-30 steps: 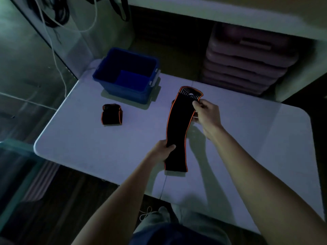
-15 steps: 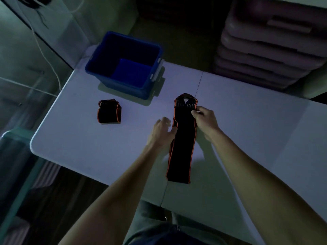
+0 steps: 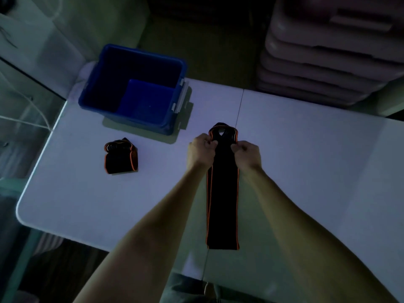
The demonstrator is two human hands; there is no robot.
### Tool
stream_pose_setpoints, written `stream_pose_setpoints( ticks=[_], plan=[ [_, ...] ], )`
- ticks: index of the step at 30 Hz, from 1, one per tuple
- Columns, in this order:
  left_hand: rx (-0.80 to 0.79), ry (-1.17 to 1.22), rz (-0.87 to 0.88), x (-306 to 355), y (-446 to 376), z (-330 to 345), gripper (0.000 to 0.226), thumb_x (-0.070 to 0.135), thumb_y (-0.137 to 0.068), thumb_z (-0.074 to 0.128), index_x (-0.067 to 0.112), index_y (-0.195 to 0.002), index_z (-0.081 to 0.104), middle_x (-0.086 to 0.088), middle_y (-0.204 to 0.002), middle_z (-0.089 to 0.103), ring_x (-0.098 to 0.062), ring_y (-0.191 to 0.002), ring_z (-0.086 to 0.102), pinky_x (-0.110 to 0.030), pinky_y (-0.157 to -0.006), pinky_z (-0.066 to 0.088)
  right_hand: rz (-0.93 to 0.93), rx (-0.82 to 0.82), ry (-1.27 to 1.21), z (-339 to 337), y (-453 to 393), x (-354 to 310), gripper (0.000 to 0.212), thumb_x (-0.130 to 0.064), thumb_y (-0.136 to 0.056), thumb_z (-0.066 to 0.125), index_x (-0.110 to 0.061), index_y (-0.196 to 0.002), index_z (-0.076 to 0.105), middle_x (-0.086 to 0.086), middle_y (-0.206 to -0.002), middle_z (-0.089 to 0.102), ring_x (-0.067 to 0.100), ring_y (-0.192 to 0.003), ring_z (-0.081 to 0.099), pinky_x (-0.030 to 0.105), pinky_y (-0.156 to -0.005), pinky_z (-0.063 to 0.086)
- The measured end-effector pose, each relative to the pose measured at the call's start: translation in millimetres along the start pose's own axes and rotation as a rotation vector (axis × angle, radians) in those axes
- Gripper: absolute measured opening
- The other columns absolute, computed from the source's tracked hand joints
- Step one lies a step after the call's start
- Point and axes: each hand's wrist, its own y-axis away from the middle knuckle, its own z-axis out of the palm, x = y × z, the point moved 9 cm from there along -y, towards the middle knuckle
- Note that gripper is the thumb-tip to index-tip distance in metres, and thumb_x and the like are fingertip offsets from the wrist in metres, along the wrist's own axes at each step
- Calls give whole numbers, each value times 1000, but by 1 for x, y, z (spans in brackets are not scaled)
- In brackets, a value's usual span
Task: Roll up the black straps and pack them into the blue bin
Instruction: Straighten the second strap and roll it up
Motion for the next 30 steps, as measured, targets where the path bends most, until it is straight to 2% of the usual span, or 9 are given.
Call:
stream_pose_setpoints(
  ticks=[4, 8, 12, 15, 18, 21, 25, 27, 30],
  plan=[
    [29, -25, -38, -4, -12, -3, 13, 24, -89, 66, 17, -80, 58, -3, -71, 60, -22, -66, 57, -24, -57, 38, -86, 138, 102, -6, -5, -14, 15, -20, -90, 64, -7, -97, 65, 2, -83, 64, 17, -75, 59, 24, -67, 43],
    [63, -33, -73, -5, -16, -8, 10, 24, -87, 66, 16, -84, 59, -4, -78, 65, -23, -71, 61, -30, -59, 47, -259, 257, 151, -8, -2, -31, 11, -18, -85, 65, -8, -90, 65, 9, -80, 69, 27, -76, 65, 33, -67, 52],
    [81, 5, -61, -8, -23, -10, 14, 23, -86, 68, 16, -96, 61, -7, -90, 70, -23, -79, 67, -33, -65, 56, -283, 250, 142, -3, -3, -36, 26, -22, -77, 48, -5, -83, 68, 9, -77, 72, 21, -71, 62, 27, -63, 47],
    [85, 33, -31, -6, -27, -12, 25, 26, -83, 73, 16, -104, 62, -5, -93, 70, -20, -82, 65, -29, -66, 53, -306, 282, 156, -3, -6, -37, 13, -20, -82, 65, -9, -87, 64, 8, -79, 68, 23, -73, 62, 28, -62, 43],
    [56, 37, 10, 0, -30, -10, 28, 27, -83, 73, 15, -107, 66, 1, -91, 69, -13, -80, 64, -20, -61, 49, -376, 316, 175, -3, -5, -44, 16, -22, -82, 71, -10, -89, 63, 8, -80, 65, 19, -70, 57, 26, -61, 36],
    [50, 20, 14, 0, -35, -7, 18, 23, -84, 71, 15, -100, 68, 3, -83, 66, -14, -75, 63, -14, -51, 36, -364, 305, 175, -1, -12, -44, 14, -19, -82, 71, -8, -91, 68, 8, -78, 70, 21, -70, 62, 26, -64, 43],
    [69, 60, -11, -4, -36, -9, 23, 22, -81, 76, 11, -100, 68, -1, -85, 67, -13, -74, 60, -14, -52, 36, -368, 344, 160, -9, -15, -43, 16, -20, -82, 71, -4, -86, 68, 11, -74, 71, 20, -66, 61, 26, -64, 43],
    [85, 66, -27, -11, -30, -13, 26, 22, -78, 79, 9, -98, 69, -2, -85, 67, -13, -73, 59, -14, -54, 40, -348, 336, 167, -15, -12, -37, 16, -21, -85, 70, -6, -86, 67, 11, -77, 71, 19, -68, 59, 26, -66, 42],
    [86, 40, -83, -28, -17, -14, 16, 18, -72, 78, 4, -77, 71, -13, -74, 72, -22, -63, 59, -30, -62, 55, -359, 262, 216, -22, -2, -21, 4, -6, -80, 68, -8, -82, 70, 9, -79, 75, 25, -73, 69, 31, -73, 50]
  ],
)
